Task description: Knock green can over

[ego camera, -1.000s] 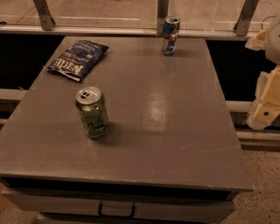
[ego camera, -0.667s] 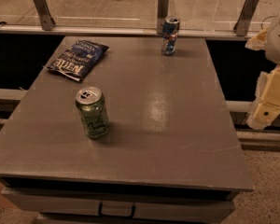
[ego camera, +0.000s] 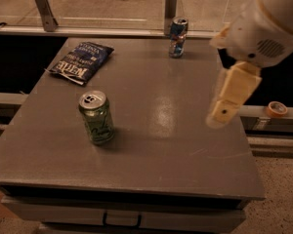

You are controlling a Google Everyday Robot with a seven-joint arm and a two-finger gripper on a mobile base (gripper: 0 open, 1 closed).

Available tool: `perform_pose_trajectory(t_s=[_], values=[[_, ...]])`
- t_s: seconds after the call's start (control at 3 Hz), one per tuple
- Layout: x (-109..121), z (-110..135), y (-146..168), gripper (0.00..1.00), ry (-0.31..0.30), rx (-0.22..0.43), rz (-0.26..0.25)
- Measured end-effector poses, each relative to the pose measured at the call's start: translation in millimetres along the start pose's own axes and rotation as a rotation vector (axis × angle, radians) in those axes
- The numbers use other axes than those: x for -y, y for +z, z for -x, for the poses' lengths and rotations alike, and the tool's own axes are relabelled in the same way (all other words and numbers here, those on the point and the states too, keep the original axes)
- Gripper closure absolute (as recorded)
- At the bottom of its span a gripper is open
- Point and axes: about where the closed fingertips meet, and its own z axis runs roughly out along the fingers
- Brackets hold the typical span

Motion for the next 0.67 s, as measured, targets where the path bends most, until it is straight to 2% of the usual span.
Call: perform_pose_trajectory(t_s=[0.33,0.67], values=[[-16,60,26,0.0,-0.057,0.141,0.064],[-37,111,60,0.0,-0.124,0.256,0.165]])
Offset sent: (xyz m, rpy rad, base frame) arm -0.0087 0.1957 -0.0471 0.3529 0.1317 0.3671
